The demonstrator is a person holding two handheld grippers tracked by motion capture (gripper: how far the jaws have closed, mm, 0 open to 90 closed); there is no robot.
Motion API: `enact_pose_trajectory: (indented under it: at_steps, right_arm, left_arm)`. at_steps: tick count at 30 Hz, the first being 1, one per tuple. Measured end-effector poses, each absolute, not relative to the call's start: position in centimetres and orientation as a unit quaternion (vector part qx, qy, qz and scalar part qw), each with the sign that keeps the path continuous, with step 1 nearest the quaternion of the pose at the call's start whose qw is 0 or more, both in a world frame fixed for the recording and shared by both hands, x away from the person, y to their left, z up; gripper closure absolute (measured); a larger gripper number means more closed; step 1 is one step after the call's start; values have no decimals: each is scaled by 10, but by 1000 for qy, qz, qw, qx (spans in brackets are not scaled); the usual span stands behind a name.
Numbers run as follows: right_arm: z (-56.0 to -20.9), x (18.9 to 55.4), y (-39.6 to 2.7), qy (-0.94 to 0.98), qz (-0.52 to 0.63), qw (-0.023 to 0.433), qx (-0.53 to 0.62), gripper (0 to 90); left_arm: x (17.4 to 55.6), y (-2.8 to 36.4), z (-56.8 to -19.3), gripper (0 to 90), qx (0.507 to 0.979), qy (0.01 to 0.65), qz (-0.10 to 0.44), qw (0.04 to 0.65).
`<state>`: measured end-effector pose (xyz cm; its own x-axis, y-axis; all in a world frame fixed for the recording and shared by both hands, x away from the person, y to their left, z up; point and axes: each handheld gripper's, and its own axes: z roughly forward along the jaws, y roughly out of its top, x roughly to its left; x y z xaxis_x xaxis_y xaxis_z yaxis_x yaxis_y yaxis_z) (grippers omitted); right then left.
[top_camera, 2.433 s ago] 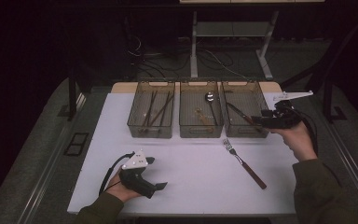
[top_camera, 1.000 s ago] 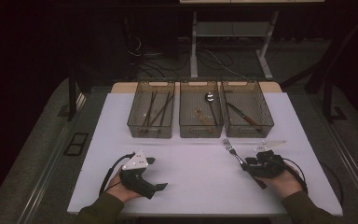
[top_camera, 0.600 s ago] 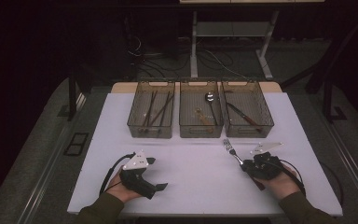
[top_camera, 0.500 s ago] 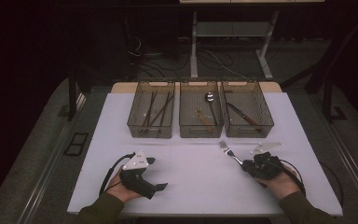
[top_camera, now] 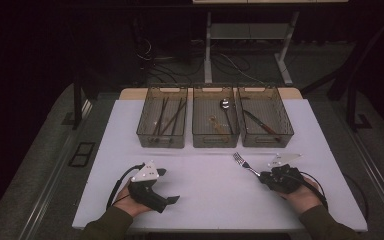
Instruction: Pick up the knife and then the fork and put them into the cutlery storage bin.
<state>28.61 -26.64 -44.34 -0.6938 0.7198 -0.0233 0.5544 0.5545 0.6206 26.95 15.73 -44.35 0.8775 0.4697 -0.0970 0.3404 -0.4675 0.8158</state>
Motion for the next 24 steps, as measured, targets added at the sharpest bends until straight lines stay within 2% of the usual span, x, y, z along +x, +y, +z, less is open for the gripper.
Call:
enact_pose_trajectory:
  at_steps: [13,24]
  right_arm:
    - [-438,288,-270,870,323,105,357,775]
    - [-427,289,-277,865,345,106,350,775]
  left_arm:
    - [270,157,-443,0,855,235,70,458]
    - [270,157,-444,0,854,235,70,458]
